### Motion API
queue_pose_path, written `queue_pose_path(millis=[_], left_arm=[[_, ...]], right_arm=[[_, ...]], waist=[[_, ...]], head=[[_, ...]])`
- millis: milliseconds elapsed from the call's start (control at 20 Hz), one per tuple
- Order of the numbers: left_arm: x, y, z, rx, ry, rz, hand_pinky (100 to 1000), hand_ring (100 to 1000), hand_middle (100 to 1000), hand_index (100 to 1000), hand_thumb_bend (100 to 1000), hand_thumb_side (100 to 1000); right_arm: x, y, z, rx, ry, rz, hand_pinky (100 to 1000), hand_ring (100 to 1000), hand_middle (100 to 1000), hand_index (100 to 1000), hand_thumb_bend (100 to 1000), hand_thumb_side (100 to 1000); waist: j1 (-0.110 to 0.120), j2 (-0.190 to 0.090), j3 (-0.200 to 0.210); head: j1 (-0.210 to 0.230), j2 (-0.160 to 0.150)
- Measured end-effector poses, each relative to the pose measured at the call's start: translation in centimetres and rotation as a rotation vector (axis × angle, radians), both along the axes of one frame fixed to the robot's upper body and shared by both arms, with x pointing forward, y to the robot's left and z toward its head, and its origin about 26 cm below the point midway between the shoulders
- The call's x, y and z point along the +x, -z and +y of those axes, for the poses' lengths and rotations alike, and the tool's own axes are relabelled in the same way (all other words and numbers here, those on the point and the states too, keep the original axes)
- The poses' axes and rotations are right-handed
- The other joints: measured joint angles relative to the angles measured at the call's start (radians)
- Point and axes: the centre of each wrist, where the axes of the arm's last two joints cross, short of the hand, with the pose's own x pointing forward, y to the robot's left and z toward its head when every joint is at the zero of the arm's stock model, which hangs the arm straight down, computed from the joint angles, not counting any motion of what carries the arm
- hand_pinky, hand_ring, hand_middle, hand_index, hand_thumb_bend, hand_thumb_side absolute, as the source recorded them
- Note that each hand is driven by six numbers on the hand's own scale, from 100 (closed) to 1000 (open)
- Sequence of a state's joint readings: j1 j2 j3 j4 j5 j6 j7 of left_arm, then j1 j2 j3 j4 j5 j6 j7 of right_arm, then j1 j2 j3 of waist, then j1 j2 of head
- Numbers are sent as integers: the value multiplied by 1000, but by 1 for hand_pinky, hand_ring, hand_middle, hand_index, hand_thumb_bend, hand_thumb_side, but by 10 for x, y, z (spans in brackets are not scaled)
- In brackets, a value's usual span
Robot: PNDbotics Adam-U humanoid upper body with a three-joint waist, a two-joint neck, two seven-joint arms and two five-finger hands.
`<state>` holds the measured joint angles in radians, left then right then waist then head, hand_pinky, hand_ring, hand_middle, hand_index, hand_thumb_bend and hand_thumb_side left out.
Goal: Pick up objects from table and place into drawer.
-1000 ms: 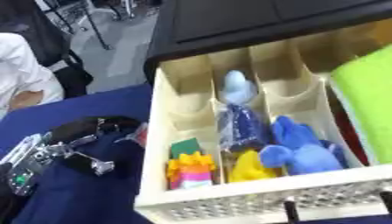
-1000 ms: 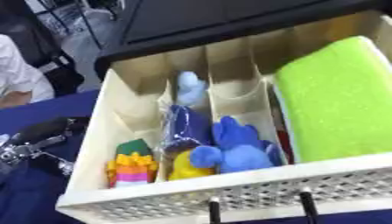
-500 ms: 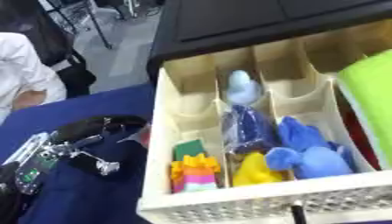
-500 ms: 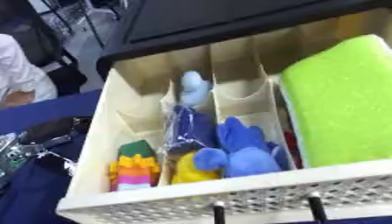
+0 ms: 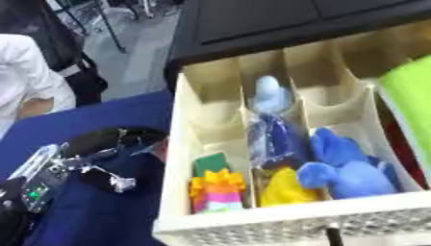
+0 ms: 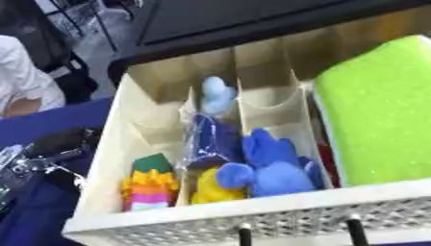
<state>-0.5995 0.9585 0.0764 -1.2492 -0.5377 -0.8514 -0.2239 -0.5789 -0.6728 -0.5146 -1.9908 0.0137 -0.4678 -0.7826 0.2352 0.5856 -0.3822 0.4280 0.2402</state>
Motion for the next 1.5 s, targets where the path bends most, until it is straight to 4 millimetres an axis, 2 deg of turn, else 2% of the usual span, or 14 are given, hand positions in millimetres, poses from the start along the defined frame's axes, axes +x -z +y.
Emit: queue_pose_path(millis=[150, 300, 400, 700, 850, 1100, 1350, 1400, 1500], left_arm=[[0, 0, 0, -13, 7, 5, 715, 874, 830, 923, 109, 619], [0, 1, 0, -24, 16, 16, 718, 886, 859, 1000, 136, 642], [1, 1, -1, -37, 22, 20, 722, 905, 889, 1000, 136, 638], [2, -2, -5, -66, 37, 22, 721, 911, 897, 1000, 139, 630], [2, -3, -8, -65, 44, 25, 749, 938, 937, 1000, 151, 626], [2, -6, -11, -69, 51, 25, 745, 930, 923, 1000, 144, 636], [2, -7, -13, -89, 56, 27, 720, 903, 868, 878, 109, 630], [3, -7, -13, -96, 59, 28, 712, 895, 852, 829, 100, 627], [3, -6, -14, -113, 65, 30, 702, 888, 840, 797, 100, 619]], right_arm=[[0, 1, -1, 4, 2, 1, 590, 719, 628, 720, 100, 1000], [-1, 1, -2, 6, 3, 1, 590, 719, 627, 719, 100, 1000], [-1, 0, -2, 9, 4, -1, 589, 718, 626, 718, 100, 1000], [-1, 1, -2, 13, -1, -1, 588, 717, 625, 717, 100, 1000], [-1, 2, -2, 17, -3, 0, 584, 714, 622, 713, 100, 1000], [-1, 1, -3, 22, -3, -4, 581, 713, 621, 711, 100, 1000], [-1, 2, -3, 24, -5, -4, 579, 712, 618, 707, 100, 1000], [-1, 1, -3, 26, -4, -5, 579, 711, 617, 706, 100, 1000], [-2, 1, -4, 32, -3, -7, 578, 710, 617, 705, 100, 1000]], waist=[[0, 1, 0], [0, 1, 0], [0, 1, 0], [0, 5, -1], [0, 8, -2], [0, 12, -2], [0, 14, -2], [0, 14, -2], [0, 14, -2]], head=[[0, 0], [1, 0], [4, -2], [10, -5], [12, -5], [17, -6], [18, -6], [18, -6], [18, -6]])
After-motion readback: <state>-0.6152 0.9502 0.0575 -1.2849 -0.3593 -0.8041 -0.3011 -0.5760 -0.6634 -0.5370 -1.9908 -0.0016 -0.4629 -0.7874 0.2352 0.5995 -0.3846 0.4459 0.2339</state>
